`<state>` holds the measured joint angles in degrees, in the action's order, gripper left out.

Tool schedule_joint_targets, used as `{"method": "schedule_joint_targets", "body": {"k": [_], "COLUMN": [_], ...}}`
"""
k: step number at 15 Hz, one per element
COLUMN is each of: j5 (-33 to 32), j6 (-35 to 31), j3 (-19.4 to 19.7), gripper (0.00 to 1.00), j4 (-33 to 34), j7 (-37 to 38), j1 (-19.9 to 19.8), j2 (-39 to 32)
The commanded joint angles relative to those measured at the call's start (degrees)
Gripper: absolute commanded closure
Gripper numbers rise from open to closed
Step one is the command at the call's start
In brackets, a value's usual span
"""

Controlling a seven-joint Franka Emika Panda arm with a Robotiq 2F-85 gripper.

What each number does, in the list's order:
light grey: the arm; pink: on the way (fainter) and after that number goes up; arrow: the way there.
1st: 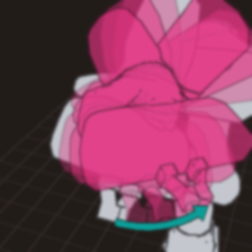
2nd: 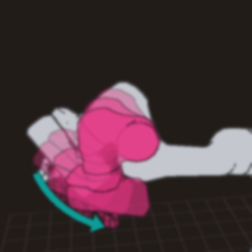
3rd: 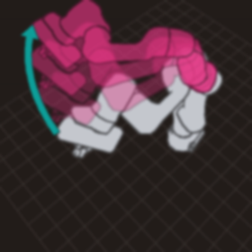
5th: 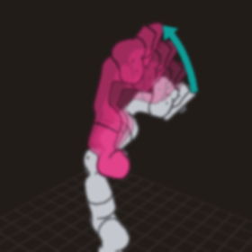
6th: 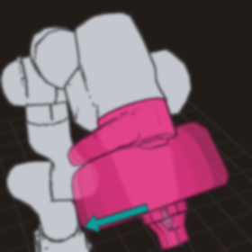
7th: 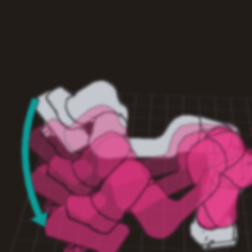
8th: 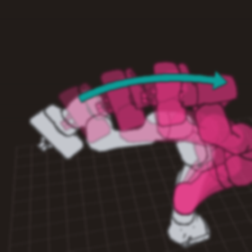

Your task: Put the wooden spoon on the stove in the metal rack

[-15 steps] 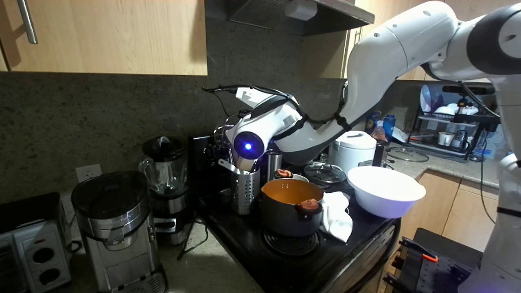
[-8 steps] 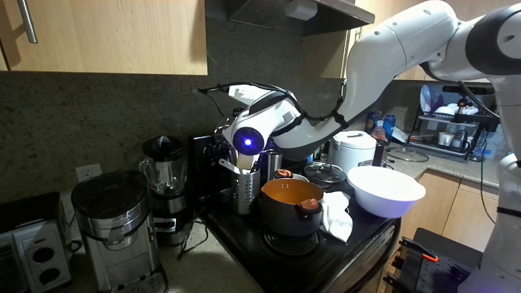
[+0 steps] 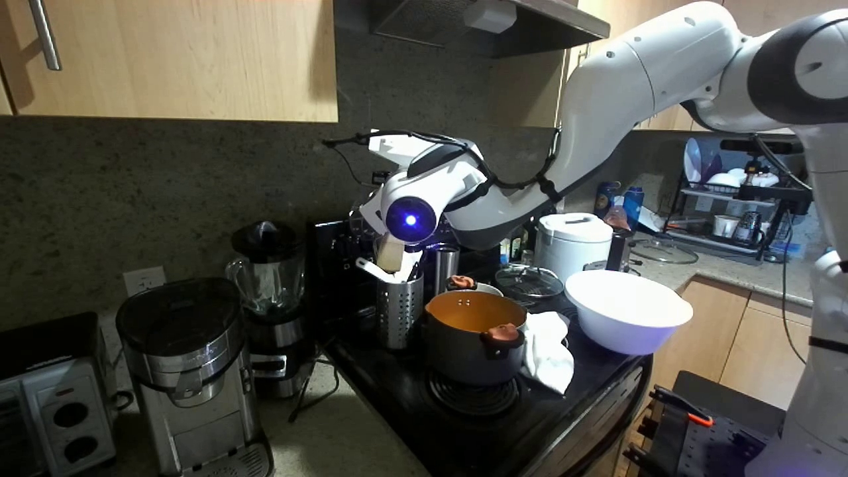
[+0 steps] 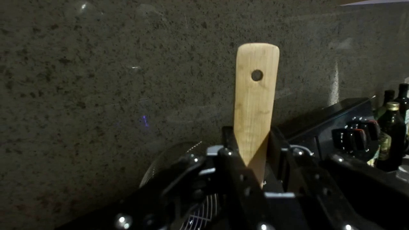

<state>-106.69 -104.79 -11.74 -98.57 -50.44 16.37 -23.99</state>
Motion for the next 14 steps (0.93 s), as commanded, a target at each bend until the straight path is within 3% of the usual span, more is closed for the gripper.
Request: {"method": "schedule_joint_targets", "body": {"k": [1,7,14], "j5": [-2.3,-1.8,-2.4], "j6": [-3.6,-5.0,-14.3], "j3": [1.6,1.6,2.1], "gripper": [0.89,0.89,0.9], "j4": [1.0,0.4,-1.0], "j7": [-0.3,-1.2,-0.7], "j1": [-0.8,-0.7,-2.4], "j2": [0.5,2.0,5.2]}}
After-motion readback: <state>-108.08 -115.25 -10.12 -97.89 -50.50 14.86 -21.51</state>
